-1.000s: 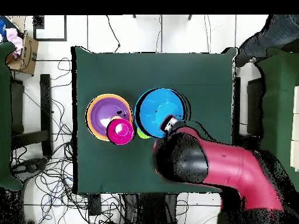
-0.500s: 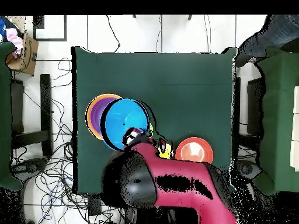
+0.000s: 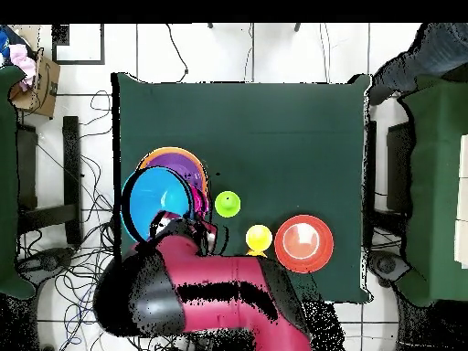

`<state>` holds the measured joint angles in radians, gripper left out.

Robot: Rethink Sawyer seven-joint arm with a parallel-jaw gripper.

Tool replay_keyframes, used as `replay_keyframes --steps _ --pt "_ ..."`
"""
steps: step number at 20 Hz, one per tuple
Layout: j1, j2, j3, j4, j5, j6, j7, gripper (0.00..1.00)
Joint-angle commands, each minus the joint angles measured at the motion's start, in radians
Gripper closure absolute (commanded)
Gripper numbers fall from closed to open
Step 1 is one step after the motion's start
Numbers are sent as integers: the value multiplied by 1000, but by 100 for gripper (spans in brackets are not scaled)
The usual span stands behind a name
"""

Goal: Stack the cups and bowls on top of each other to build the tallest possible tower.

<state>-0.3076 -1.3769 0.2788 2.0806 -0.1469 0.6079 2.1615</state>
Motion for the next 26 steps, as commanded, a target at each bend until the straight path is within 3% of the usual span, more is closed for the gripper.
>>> replay_keyframes --steps 1,9,26 --pt "89 147 -124 90 -110 -127 285 100" --pt "160 242 -219 68 -132 -242 298 100" --pt "196 353 -292 76 -103 -405 243 100"
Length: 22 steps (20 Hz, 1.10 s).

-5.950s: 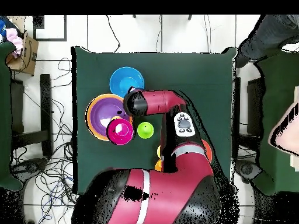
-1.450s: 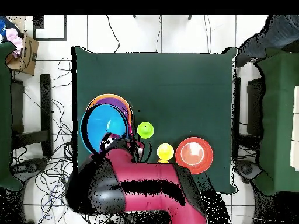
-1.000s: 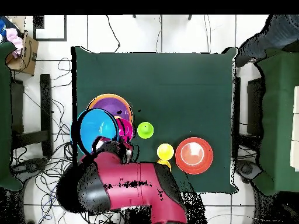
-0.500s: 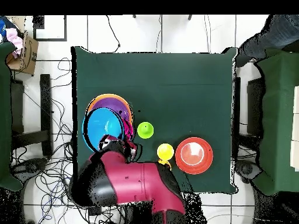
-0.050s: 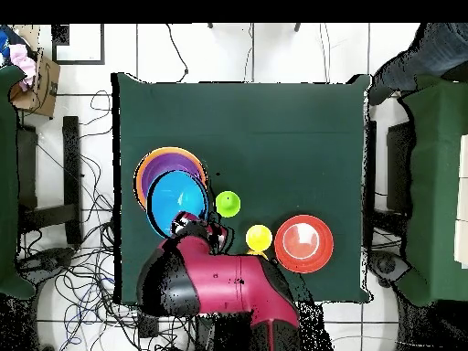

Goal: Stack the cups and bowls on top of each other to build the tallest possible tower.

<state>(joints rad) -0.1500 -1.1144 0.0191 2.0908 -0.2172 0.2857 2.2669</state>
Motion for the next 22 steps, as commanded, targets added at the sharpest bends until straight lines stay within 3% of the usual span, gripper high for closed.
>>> replay_keyframes --steps 1,22 --pt "42 100 -38 65 -33 -94 137 100" --pt "102 162 -76 47 13 -149 140 100"
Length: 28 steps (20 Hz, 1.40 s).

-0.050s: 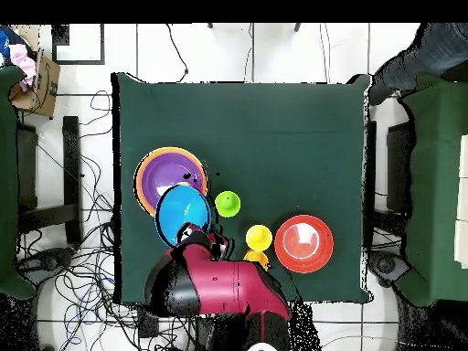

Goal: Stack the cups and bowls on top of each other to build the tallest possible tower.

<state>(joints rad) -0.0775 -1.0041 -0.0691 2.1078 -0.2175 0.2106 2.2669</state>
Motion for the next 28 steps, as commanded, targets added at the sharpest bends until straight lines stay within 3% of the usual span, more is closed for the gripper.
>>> replay_keyframes --steps 1,13,21,28 --pt "30 52 11 30 15 -75 140 100" --pt "63 65 20 25 61 -83 156 100" --pt "37 45 67 25 93 -69 139 100" --pt "40 98 67 -11 99 -117 138 100"
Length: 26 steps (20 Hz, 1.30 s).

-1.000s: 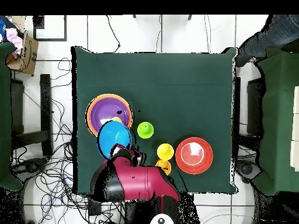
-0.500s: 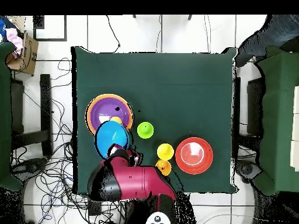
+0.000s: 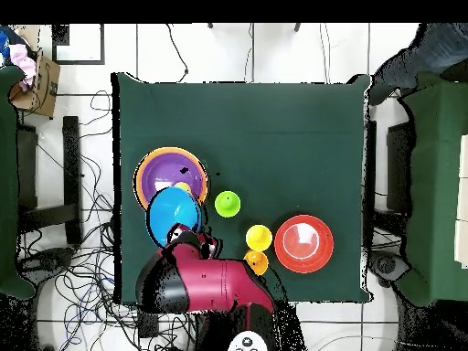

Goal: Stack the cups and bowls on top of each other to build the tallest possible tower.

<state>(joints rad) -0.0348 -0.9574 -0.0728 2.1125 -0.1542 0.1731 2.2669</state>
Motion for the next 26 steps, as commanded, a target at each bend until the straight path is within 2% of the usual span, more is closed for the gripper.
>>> replay_keyframes --steps 1,10,17,23,24,26 --pt "-9 60 76 -25 37 -86 134 100" --pt "-6 158 66 -67 34 -178 136 100" --pt "-5 278 55 -115 41 -265 132 100" --pt "-17 326 50 -137 44 -296 114 100" --pt "-19 331 49 -140 45 -300 110 0" --pt "-14 336 40 -149 40 -301 99 0"
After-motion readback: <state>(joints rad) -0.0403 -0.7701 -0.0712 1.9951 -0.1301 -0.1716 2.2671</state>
